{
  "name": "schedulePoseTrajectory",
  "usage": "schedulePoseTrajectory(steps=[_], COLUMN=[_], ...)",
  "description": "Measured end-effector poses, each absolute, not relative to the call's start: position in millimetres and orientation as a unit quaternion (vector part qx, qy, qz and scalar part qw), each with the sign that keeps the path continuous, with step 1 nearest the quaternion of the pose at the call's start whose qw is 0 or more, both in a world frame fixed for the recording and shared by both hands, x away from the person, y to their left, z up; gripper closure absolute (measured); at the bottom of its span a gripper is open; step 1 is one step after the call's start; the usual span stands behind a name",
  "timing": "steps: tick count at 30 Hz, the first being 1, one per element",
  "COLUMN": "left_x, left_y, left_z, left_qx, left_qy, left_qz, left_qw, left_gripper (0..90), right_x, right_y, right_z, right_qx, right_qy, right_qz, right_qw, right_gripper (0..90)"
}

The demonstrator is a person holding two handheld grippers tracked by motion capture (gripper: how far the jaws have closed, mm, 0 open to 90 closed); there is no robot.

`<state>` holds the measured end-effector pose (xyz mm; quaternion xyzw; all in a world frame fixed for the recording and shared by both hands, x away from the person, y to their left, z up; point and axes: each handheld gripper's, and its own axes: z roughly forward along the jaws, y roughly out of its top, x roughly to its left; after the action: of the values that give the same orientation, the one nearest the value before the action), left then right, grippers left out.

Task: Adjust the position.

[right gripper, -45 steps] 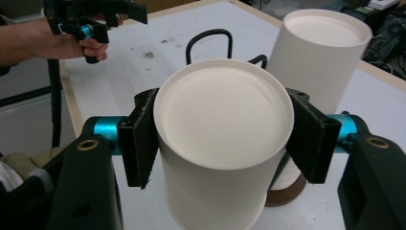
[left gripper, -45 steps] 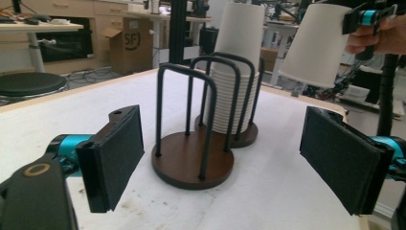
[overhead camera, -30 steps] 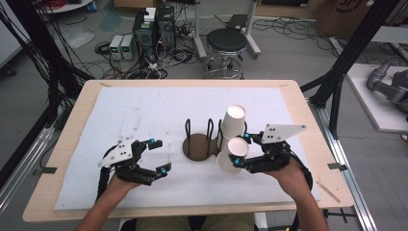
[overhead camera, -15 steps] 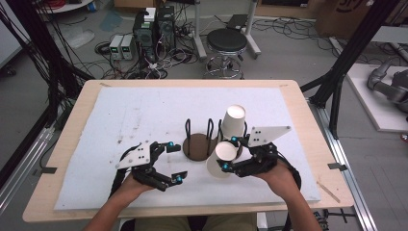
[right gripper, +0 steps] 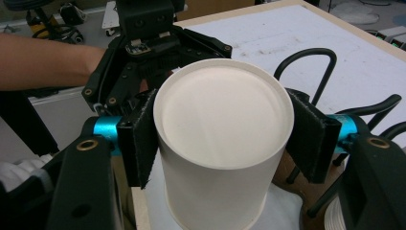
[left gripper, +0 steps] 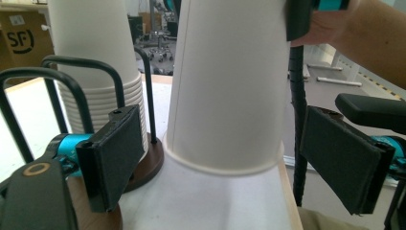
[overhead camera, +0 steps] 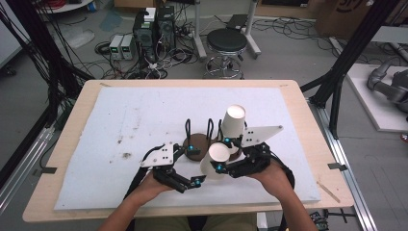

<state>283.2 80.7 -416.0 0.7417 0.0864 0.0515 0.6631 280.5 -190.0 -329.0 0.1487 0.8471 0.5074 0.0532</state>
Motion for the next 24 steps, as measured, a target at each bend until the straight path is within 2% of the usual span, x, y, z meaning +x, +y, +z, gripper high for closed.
schedulePoseTrajectory(steps=[16, 18, 19, 24], left_x=[285, 285, 285, 284], left_y=[61, 62, 62, 63], left_z=[-422, -422, -421, -419], left_qx=[0.741, 0.744, 0.744, 0.750], left_qy=[0.084, 0.080, 0.077, 0.074], left_qz=[0.023, 0.025, 0.028, 0.036], left_qw=[0.665, 0.663, 0.663, 0.656], left_gripper=[14.8, 15.7, 21.0, 24.4], right_x=[281, 281, 281, 281], right_y=[-189, -190, -191, -192], right_z=[-328, -328, -329, -329], right_qx=[0.146, 0.149, 0.150, 0.151], right_qy=[0.840, 0.838, 0.837, 0.837], right_qz=[0.521, 0.524, 0.526, 0.526], right_qw=[0.034, 0.033, 0.030, 0.030], right_gripper=[35.0, 35.0, 35.1, 35.4])
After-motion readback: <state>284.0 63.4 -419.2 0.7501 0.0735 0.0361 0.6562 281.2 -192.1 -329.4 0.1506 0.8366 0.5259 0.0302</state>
